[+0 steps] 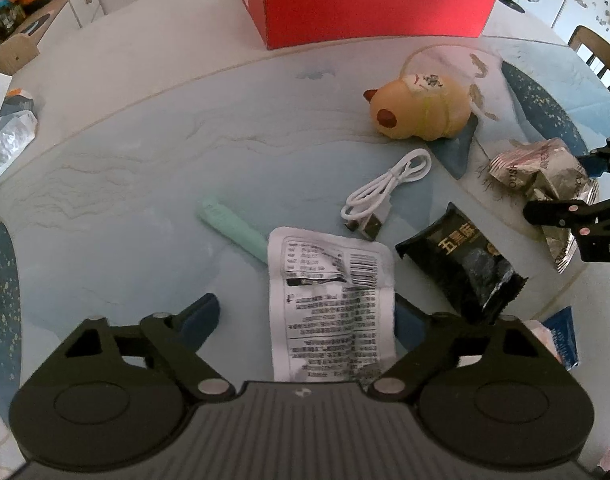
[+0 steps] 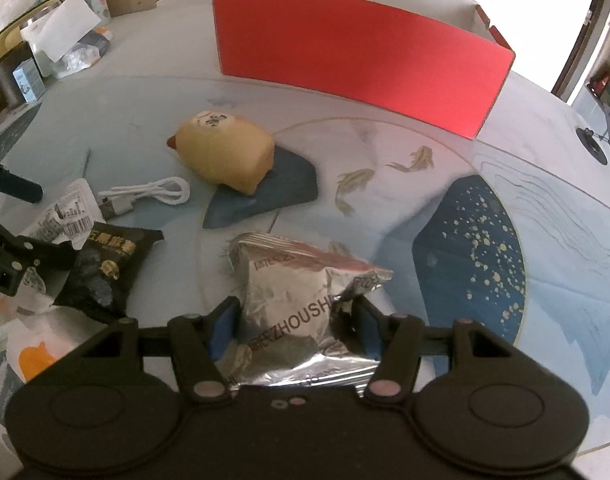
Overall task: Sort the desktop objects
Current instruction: 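Reach the left tool to the white sachet while the right tool approaches the silver foil bag, then close the left tool on the white sachet while the right tool grasps the silver foil bag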
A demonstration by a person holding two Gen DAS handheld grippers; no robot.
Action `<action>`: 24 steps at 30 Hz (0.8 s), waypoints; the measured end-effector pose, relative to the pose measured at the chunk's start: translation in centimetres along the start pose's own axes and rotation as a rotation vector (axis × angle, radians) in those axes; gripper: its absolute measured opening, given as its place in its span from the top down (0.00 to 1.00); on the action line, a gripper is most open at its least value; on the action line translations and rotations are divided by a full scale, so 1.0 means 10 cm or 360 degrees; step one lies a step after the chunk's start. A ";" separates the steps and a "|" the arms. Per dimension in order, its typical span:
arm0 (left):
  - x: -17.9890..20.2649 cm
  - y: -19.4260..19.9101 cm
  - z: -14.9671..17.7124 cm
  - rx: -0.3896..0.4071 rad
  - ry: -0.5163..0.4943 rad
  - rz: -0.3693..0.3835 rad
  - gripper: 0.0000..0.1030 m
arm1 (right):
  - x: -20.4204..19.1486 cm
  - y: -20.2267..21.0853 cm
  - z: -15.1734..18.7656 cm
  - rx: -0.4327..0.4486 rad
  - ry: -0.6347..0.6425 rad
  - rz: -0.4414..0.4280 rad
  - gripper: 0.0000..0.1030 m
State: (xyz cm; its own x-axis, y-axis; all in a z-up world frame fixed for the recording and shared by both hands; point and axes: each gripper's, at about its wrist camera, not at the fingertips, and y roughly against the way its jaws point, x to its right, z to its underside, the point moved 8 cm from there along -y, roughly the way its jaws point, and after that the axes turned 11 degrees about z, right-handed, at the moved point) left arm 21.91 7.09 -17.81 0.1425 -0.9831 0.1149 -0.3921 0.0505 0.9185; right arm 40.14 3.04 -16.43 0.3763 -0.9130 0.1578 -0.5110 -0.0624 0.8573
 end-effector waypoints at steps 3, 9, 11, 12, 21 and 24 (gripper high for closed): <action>0.02 0.03 -0.01 0.0016 0.0000 -0.0001 0.28 | 0.01 -0.01 0.02 0.0006 -0.0006 0.0007 0.47; 0.04 0.05 -0.04 0.0038 -0.0009 -0.0006 0.42 | 0.06 -0.01 0.04 -0.0009 -0.0051 -0.0010 0.53; 0.04 0.05 -0.04 0.0046 0.0008 -0.0009 0.42 | 0.08 0.00 0.04 -0.0009 -0.0064 -0.0004 0.54; 0.03 0.05 -0.04 0.0048 0.0021 -0.0009 0.43 | 0.10 0.01 0.04 -0.0008 -0.0068 -0.0004 0.54; -0.04 0.13 -0.06 0.0068 0.0112 -0.0010 0.43 | 0.23 0.17 -0.07 0.0018 -0.0117 -0.0050 0.55; -0.05 0.17 -0.07 0.0079 0.0133 -0.0006 0.43 | 0.26 0.22 -0.11 0.0033 -0.0131 -0.0065 0.55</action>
State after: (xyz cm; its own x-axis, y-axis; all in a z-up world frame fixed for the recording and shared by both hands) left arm 21.84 7.81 -16.08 0.2182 -0.9651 0.1447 -0.4356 0.0363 0.8994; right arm 40.84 1.01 -13.58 0.3330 -0.9394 0.0814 -0.5126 -0.1079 0.8518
